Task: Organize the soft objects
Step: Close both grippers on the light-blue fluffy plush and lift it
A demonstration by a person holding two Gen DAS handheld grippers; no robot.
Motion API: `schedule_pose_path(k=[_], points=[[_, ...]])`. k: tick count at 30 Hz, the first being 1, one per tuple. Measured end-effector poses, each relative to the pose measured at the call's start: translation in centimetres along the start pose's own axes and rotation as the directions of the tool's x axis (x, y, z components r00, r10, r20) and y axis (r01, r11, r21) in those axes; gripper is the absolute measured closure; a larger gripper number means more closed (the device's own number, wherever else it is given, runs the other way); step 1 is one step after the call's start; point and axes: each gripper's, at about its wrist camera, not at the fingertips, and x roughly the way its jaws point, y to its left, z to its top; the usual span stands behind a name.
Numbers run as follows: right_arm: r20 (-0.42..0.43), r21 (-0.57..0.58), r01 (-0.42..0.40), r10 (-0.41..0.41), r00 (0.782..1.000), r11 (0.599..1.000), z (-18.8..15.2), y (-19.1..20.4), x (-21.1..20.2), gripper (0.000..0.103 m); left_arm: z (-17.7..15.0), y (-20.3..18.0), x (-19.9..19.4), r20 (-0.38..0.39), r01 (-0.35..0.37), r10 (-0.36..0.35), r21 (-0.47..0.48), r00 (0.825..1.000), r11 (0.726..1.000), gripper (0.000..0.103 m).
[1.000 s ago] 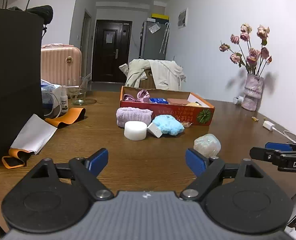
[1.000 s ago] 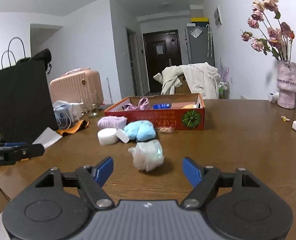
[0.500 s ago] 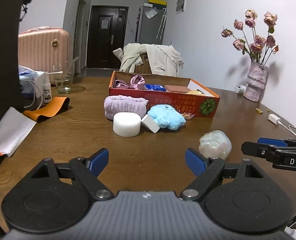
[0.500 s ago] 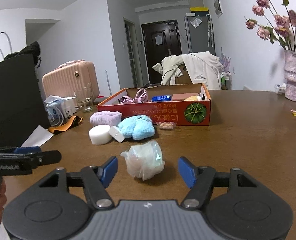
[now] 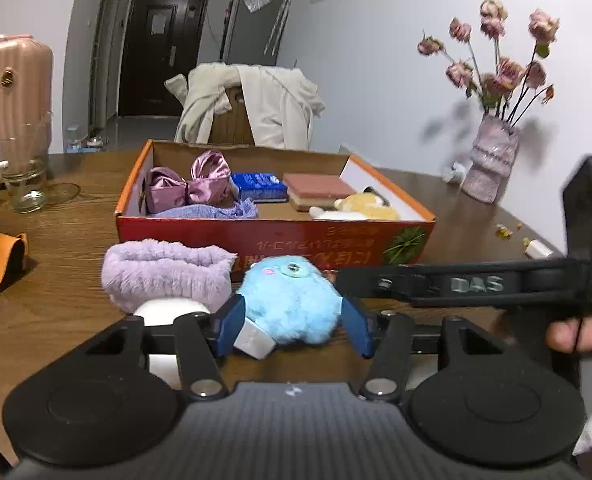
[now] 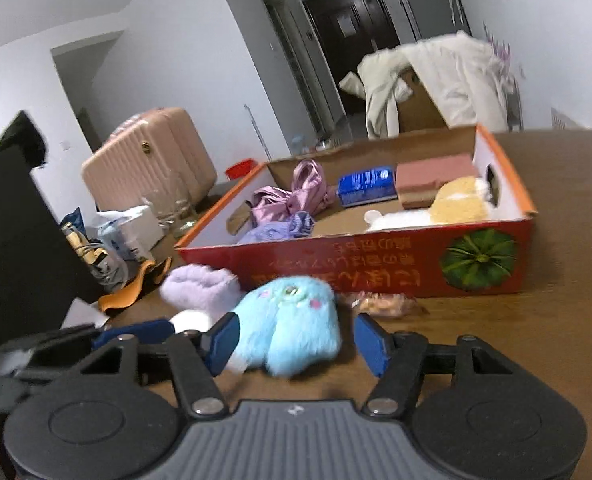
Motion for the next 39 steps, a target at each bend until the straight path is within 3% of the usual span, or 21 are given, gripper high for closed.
schedule_pose_path(k=[3,6,7,11,14,19,22,28,33,36,38,39], points=[[-0.047,-0.014,0.033,-0.033,0.998,0.999,0.3,-0.4,2.8,0.041,0.1,1.0,1.6,-0.035,-0.010,0.010,-0.009,0.999,1.000,0.061],[-0.064,-0.023,0.017,-0.018,0.998,1.000,0.0,-0.5,3.9,0.051,-0.1,2.0,2.0,-0.042,-0.012,0.010,-0.040,0.999,0.999,0.061],[-0.068,-0.029,-0.004,0.002,0.998,1.000,-0.1,-0.4,4.0,0.065,-0.2,2.2,2.0,-0.042,-0.014,0.012,-0.044,0.999,0.999,0.061],[-0.054,-0.053,0.009,-0.012,0.998,0.999,-0.1,0.2,3.6,0.072,-0.3,2.4,1.8,-0.041,-0.021,0.019,-0.049,0.999,0.999,0.061],[0.004,-0.060,0.046,-0.046,0.999,0.997,0.4,0.6,1.8,0.077,-0.1,1.9,0.6,-0.019,-0.025,0.024,-0.048,1.000,0.999,0.061],[0.136,-0.102,0.052,-0.038,0.990,0.993,0.7,3.2,-4.6,0.077,-0.6,1.0,-4.1,0.048,0.000,0.003,-0.060,0.999,0.998,0.060],[0.170,-0.137,0.032,-0.009,0.985,0.990,-1.6,5.7,-8.3,0.077,-2.2,0.6,-7.4,0.067,0.015,-0.008,-0.093,0.998,0.996,0.060],[0.104,-0.116,-0.019,0.031,0.994,0.993,-9.5,9.1,-12.0,0.077,-7.4,0.3,-12.8,0.036,0.030,-0.024,-0.158,0.999,0.987,0.059],[0.025,-0.047,0.035,-0.033,0.999,0.998,-14.2,9.4,-12.3,0.075,-10.6,-1.0,-14.1,-0.021,0.047,-0.051,-0.148,0.998,0.988,0.059],[0.024,-0.015,0.054,-0.053,0.998,0.998,-15.7,9.2,-13.2,0.066,-12.0,-1.3,-14.4,-0.042,0.053,-0.060,-0.141,0.997,0.989,0.059],[0.046,0.018,0.042,-0.043,0.998,0.999,-16.2,8.7,-14.2,0.049,-12.8,-1.4,-14.6,-0.055,0.062,-0.070,-0.146,0.996,0.987,0.059],[0.052,0.024,0.043,-0.044,0.998,0.999,-16.4,8.6,-14.6,0.048,-13.0,-1.5,-14.6,-0.059,0.070,-0.080,-0.147,0.995,0.987,0.057]])
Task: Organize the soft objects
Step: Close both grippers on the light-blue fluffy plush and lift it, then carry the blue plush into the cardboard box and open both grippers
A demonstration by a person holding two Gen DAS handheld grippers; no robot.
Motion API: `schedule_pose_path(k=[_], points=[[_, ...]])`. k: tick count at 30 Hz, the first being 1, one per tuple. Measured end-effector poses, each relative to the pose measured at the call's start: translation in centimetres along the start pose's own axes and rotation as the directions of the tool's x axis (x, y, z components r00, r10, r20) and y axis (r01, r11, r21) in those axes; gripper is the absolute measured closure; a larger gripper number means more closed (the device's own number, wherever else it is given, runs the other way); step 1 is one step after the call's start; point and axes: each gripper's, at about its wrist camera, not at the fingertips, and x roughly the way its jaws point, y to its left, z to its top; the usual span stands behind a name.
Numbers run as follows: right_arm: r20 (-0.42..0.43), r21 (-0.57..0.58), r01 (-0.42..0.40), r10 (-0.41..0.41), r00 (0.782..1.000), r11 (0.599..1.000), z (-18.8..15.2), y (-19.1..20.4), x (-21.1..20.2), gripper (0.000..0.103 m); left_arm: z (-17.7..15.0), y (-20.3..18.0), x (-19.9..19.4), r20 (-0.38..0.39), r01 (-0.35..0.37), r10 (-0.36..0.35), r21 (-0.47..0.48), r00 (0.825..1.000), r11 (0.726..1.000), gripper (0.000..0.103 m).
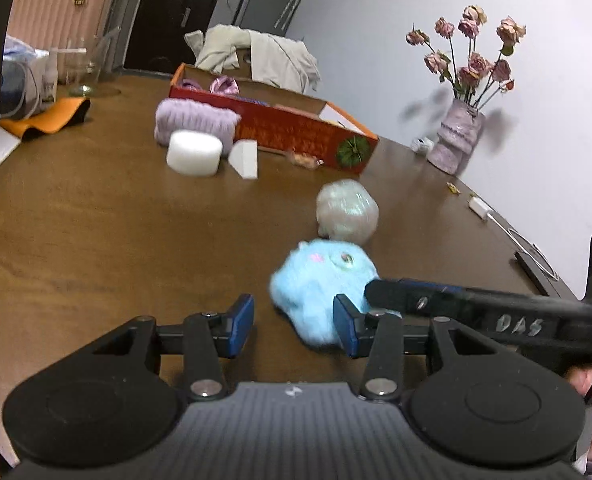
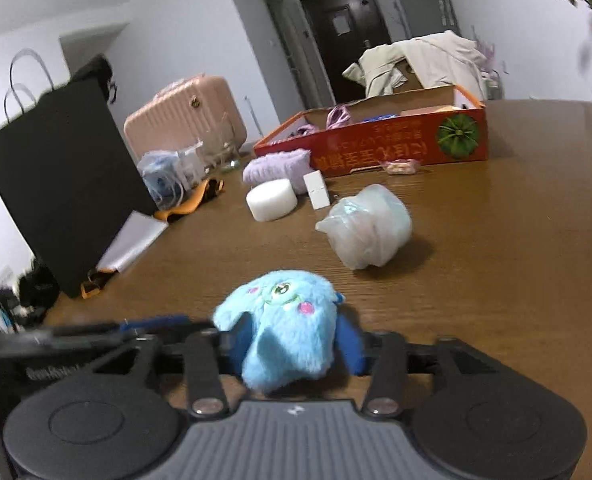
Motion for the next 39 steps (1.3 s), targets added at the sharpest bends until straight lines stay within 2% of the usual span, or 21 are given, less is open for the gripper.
schedule_pose_path(k=[9,12,13,16,19,23,29,31,34,37,39], points=[[0.003,0.039,-0.010,0.010,1.000,0.999,-0.1,-0.6,1.0,0.051,0.3,0.4,1.2,-0.009,0.055,-0.055,-0.072,0.998,0.996,0.058],[-0.011,0.056,-0.026,0.027,1.000,0.998,-0.2,-0.8,1.7,0.063,0.3,0.7,1.8,-0.024,0.077,-0.079,-0.100,0.997,0.992,0.065],[-0.017,0.059,-0.035,0.036,0.999,0.998,-0.2,-0.8,1.9,0.073,0.4,0.8,2.0,-0.027,0.093,-0.096,-0.109,0.995,0.990,0.073],[-0.015,0.058,-0.036,0.037,0.999,0.998,0.2,-0.9,2.0,0.075,0.6,1.0,2.3,-0.021,0.091,-0.094,-0.120,0.995,0.989,0.079],[0.020,0.045,-0.046,0.045,0.999,0.998,1.5,-0.5,1.4,0.076,1.9,1.3,2.0,0.000,0.117,-0.119,-0.146,0.993,0.982,0.079],[0.119,0.008,-0.066,0.064,0.991,0.998,6.1,-0.7,0.9,0.077,6.3,0.7,2.2,0.072,0.154,-0.147,-0.095,0.987,0.983,0.079],[0.183,-0.063,-0.049,0.060,0.981,0.997,17.0,-3.4,5.4,0.077,17.9,0.7,8.3,0.117,0.176,-0.169,-0.047,0.979,0.983,0.079],[0.160,-0.040,-0.055,0.061,0.985,0.998,20.8,-5.0,8.3,0.077,21.5,1.1,11.4,0.105,0.155,-0.151,-0.028,0.983,0.988,0.079],[0.104,-0.002,-0.057,0.057,0.993,0.998,25.2,-7.2,13.4,0.078,25.8,2.5,16.3,0.039,0.119,-0.116,-0.066,0.992,0.991,0.079],[0.037,-0.003,-0.031,0.031,0.999,1.000,28.0,-8.3,19.0,0.078,28.4,4.6,21.0,-0.021,0.066,-0.068,-0.105,0.997,0.992,0.079],[-0.015,-0.011,-0.009,0.009,1.000,1.000,28.7,-8.8,22.8,0.078,29.4,5.9,23.7,-0.059,0.015,-0.022,-0.110,0.998,0.994,0.079]])
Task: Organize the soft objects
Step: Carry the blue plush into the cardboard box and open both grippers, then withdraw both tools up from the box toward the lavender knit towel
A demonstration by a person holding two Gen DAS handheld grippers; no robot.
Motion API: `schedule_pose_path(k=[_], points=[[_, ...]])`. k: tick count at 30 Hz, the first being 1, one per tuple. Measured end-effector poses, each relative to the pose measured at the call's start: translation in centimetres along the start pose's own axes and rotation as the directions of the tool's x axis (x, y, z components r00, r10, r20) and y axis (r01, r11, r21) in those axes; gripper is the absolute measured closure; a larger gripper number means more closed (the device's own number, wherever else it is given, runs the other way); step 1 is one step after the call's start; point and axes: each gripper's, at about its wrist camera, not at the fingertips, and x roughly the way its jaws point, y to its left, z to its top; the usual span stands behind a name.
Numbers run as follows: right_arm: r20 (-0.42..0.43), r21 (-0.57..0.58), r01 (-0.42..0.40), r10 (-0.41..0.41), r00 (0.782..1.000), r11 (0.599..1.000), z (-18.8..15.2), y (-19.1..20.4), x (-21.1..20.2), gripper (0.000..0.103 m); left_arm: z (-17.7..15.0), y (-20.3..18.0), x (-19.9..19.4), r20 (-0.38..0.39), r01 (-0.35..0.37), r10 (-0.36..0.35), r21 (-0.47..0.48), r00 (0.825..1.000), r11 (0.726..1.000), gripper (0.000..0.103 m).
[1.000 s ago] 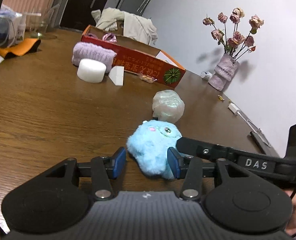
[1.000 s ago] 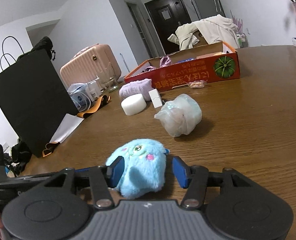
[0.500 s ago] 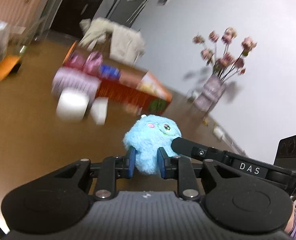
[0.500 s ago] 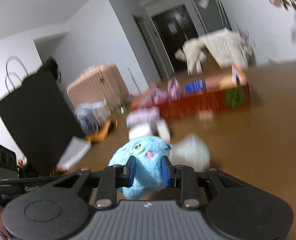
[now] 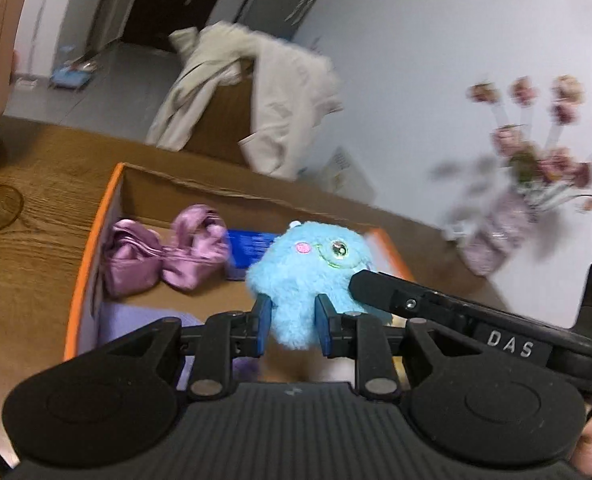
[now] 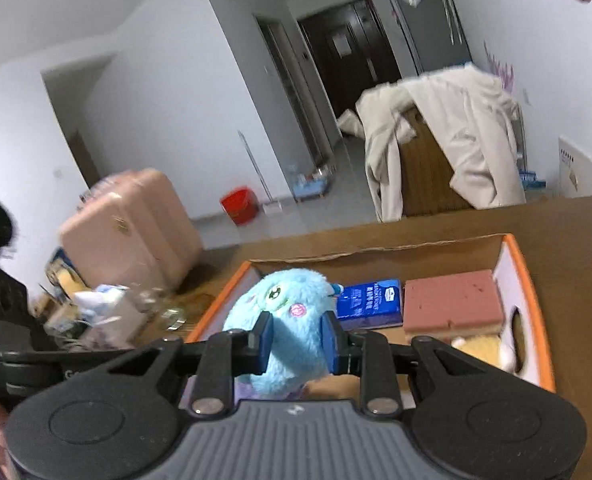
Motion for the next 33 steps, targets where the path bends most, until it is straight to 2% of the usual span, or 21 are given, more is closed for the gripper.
schedule_pose_path(k=[4,6,8,11,15,17,20,25,27,30,33], points=[[-0.124,-0.005,0.022,-0.023,0.992,1.000,0.5,-0.5,6.7,0.078,0.7,2.3,4.3,-0.072,-0.130,0.130,0.007,0.989,0.991,0.082],[-0.168,-0.031,0.037,-0.041,0.985,0.999,0.2,-0.1,8.9,0.078,0.3,3.3,4.8,-0.064,-0.182,0.184,0.034,0.981,0.983,0.082],[-0.198,-0.076,0.058,-0.073,0.978,0.995,-0.1,0.4,10.2,0.078,0.3,4.2,4.6,-0.058,-0.172,0.174,0.029,0.983,0.985,0.082],[-0.271,-0.100,0.050,-0.076,0.960,0.994,0.0,0.9,11.1,0.075,0.3,4.6,4.0,-0.046,-0.171,0.172,0.030,0.984,0.985,0.082],[-0.288,-0.141,0.054,-0.094,0.953,0.988,-0.3,1.7,10.6,0.068,0.1,3.5,2.8,-0.026,-0.202,0.204,0.080,0.979,0.976,0.081],[-0.262,-0.148,0.044,-0.082,0.962,0.988,-0.3,2.1,9.2,0.062,0.2,2.7,1.2,-0.002,-0.199,0.200,0.091,0.980,0.976,0.080],[-0.207,-0.166,0.048,-0.083,0.975,0.985,0.4,2.9,5.5,0.061,0.4,1.6,-1.6,0.040,-0.191,0.187,0.117,0.981,0.975,0.079],[-0.078,-0.202,0.079,-0.097,0.992,0.976,2.4,4.2,-3.7,0.056,0.2,-0.3,-8.2,0.132,-0.224,0.205,0.150,0.970,0.963,0.069],[-0.028,-0.206,0.097,-0.105,0.994,0.974,2.8,4.5,-7.8,0.051,-0.3,-1.1,-10.9,0.165,-0.233,0.205,0.168,0.965,0.958,0.068],[0.031,-0.215,0.123,-0.119,0.992,0.969,2.7,5.0,-12.9,0.050,-1.2,-2.4,-15.0,0.218,-0.241,0.197,0.196,0.956,0.951,0.058],[0.066,-0.205,0.134,-0.123,0.990,0.970,2.0,5.6,-16.7,0.049,-2.2,-3.9,-18.1,0.253,-0.242,0.186,0.209,0.949,0.948,0.058]])
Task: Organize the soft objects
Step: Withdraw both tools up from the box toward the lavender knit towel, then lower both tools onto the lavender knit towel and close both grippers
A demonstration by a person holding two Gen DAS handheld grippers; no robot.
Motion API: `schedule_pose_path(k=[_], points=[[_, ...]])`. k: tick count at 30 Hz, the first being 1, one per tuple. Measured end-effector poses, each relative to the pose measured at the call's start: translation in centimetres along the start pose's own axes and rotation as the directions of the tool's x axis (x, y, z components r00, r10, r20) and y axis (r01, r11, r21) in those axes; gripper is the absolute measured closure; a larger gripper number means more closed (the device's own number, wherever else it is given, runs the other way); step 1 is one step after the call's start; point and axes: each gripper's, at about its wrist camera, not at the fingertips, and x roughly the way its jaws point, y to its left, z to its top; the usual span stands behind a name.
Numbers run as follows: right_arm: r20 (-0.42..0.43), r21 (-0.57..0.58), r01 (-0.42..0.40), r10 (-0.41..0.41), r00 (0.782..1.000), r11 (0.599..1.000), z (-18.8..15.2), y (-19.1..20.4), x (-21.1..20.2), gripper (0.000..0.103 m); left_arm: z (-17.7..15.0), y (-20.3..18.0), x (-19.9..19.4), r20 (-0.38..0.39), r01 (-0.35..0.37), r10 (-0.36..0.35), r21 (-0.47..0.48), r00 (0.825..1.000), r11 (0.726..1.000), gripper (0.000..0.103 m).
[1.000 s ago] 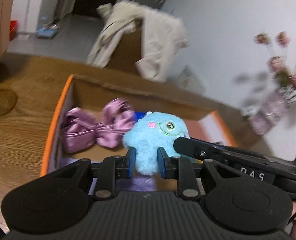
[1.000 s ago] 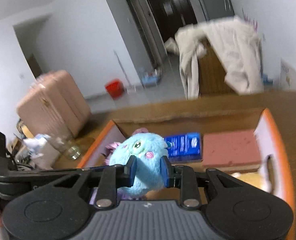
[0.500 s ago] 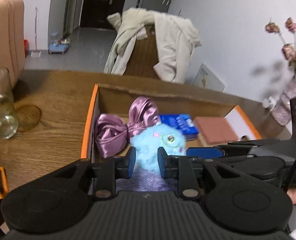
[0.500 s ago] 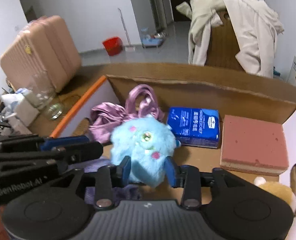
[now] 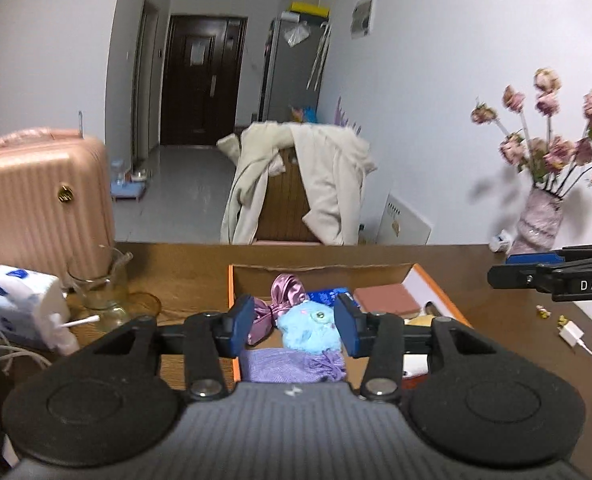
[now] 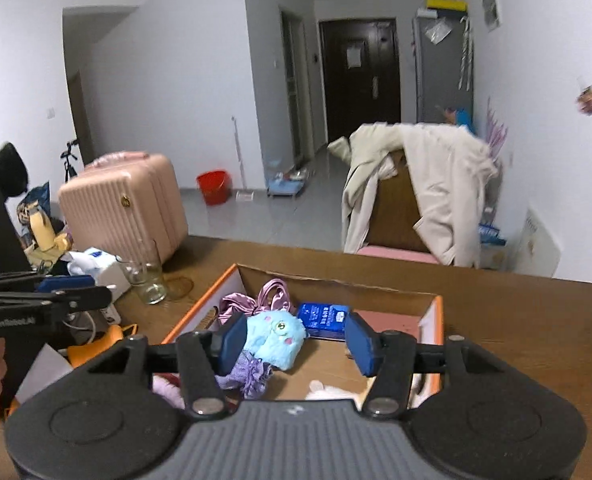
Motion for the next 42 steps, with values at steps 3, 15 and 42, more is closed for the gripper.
schedule_pose_path(k=[3,15,42], points=[[0.030,0.001,-0.008,0.008,1.000,1.000,-1.2,1.0,-3.0,0.049,-0.5,-1.0,-2.9,0.027,0.007,-0.008,0.009,1.000,1.000,0.057],[0.191,-0.102,-0.038,0.057,0.980,0.994,-12.4,6.6,-12.6,0.035,-11.1,-4.6,-12.9,0.181,-0.051,0.029,0.119,0.983,0.992,0.023],[0.088,0.061,-0.081,0.076,0.993,0.995,-22.4,8.2,-8.0,0.033,-20.2,-2.0,-10.2,0.058,-0.066,0.069,-0.039,0.996,0.997,0.022]])
